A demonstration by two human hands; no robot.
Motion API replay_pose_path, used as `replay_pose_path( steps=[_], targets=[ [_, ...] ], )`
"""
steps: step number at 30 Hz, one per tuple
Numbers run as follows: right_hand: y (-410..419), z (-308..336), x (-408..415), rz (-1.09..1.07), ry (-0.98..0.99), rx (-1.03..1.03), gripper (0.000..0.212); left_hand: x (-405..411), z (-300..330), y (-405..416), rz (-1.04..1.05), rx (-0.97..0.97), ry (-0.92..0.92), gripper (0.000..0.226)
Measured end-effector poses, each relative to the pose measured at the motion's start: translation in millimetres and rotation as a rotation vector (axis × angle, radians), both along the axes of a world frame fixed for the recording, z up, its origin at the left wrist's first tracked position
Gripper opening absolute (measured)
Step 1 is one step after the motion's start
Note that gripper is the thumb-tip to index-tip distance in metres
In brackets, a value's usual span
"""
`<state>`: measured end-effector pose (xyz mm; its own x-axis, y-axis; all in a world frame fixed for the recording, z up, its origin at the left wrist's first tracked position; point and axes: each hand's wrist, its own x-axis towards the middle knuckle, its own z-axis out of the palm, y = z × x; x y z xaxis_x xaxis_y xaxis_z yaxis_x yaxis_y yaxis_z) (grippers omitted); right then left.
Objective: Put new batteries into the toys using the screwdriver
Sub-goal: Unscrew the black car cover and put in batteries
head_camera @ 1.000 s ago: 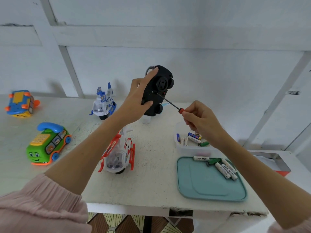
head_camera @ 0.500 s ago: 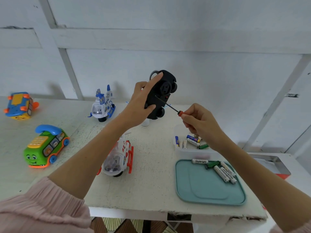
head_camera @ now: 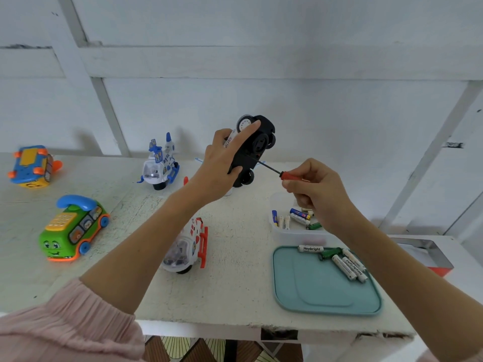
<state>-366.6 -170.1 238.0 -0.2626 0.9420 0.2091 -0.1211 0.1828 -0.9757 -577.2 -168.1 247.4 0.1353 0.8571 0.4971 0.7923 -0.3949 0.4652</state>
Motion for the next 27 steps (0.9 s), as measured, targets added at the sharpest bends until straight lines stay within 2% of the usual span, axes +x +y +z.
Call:
replay_pose_path(
  steps=[2,4,5,7,10,13,15,18,20,22,24,27],
  targets=[
    [-1.4,-1.8,-1.1,0.029,0.053,-0.032,0.026,1.0,-0.3,-1.3,0.001,0.005,-0.014,0.094],
    [-3.0,1.9,-0.5,0.092,0.061,-0.144,0.015,1.0,0.2,-2.2,-0.001,0.013,-0.003,0.095],
    [-3.0,4.8,0.2,0.127,0.027,-0.241,0.019,1.2,0.4,-2.6,0.000,0.017,0.007,0.095],
    [-3.1,9.7,2.0,0.171,-0.100,-0.386,0.043,2.1,0.6,-4.1,0.004,0.021,0.017,0.096],
    [-1.0,12.3,3.3,0.175,-0.188,-0.382,0.044,5.1,-0.7,-6.5,0.033,0.023,0.025,0.094],
    [-0.5,13.0,4.1,0.102,-0.249,-0.193,0.037,6.3,-2.6,-9.3,0.056,0.011,0.033,0.092],
    [-2.3,12.6,2.3,0.009,-0.357,-0.004,0.031,5.2,-2.4,-10.3,0.063,0.002,0.041,0.094],
    [-0.1,7.5,-0.6,-0.243,-0.686,0.443,0.017,2.2,-3.7,-10.8,0.058,-0.034,0.040,0.094],
    [3.5,6.4,1.6,-0.394,-0.807,0.736,0.008,2.3,-6.8,-11.3,0.039,-0.067,0.034,0.094],
    [7.6,7.1,3.4,-0.458,-0.872,0.929,0.017,2.9,-9.3,-11.7,-0.001,-0.096,0.015,0.095],
    [9.6,8.3,4.9,-0.437,-0.933,1.000,0.024,2.9,-10.7,-10.9,-0.022,-0.112,-0.016,0.093],
    [8.2,9.1,5.2,-0.369,-0.924,0.925,0.023,3.2,-12.1,-10.0,-0.025,-0.114,-0.058,0.092]
  ],
)
